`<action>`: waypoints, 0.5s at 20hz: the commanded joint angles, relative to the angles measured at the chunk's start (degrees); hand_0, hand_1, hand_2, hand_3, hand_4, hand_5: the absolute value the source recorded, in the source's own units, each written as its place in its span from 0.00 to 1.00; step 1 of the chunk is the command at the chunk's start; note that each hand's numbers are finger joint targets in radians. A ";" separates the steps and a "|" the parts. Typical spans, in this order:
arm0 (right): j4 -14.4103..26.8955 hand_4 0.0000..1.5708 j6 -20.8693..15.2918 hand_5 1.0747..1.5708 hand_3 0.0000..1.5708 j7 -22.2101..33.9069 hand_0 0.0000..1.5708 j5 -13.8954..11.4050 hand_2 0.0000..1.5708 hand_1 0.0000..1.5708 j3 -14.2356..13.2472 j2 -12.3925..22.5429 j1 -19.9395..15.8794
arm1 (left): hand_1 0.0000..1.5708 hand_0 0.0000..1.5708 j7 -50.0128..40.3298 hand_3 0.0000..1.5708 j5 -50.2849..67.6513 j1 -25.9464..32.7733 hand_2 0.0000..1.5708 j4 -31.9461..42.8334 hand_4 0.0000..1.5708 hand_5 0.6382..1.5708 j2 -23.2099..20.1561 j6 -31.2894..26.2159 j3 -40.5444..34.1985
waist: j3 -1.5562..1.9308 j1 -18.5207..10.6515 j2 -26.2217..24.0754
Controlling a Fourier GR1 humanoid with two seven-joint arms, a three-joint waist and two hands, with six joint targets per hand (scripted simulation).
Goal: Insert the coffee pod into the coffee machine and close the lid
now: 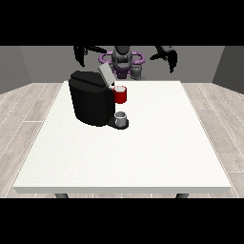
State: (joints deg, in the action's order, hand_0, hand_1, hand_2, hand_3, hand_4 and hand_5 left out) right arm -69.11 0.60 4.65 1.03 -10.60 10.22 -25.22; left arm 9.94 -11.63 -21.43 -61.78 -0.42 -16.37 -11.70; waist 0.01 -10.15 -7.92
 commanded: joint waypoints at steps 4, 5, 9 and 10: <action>3.76 0.11 1.88 1.00 0.00 3.45 0.00 4.04 0.00 0.00 -2.40 1.72 -3.82 | 0.00 0.00 -5.26 0.00 4.72 3.95 0.00 -10.67 0.24 1.00 -1.45 -2.62 0.50 | 0.00 0.21 2.23; 3.89 0.09 0.37 1.00 0.00 2.83 0.00 3.17 0.00 0.00 -0.75 -0.72 -4.48 | 0.00 0.00 -0.76 0.00 1.75 6.31 0.00 -10.56 0.22 1.00 -0.43 -0.52 2.61 | -0.01 0.07 3.75; 7.02 0.00 1.09 1.00 0.00 1.82 0.00 2.14 0.00 0.00 -0.25 0.91 -6.40 | 0.00 0.00 -3.90 0.00 3.25 7.72 0.00 -16.33 0.23 1.00 -0.06 -0.13 3.73 | 0.00 -0.16 5.43; 4.22 0.00 -0.46 1.00 0.00 1.89 0.00 0.89 0.00 0.00 2.58 -2.22 -4.44 | 0.00 0.00 -2.05 0.00 3.61 9.30 0.00 -14.54 0.24 1.00 -1.63 0.56 1.91 | -0.01 2.53 5.06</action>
State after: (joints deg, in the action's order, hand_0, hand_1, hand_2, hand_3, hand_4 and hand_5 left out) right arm -64.41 1.04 6.60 3.17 -10.68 10.06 -30.19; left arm 7.22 -8.58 -15.47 -73.84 -1.35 -16.90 -9.72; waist 0.01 -9.73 -3.53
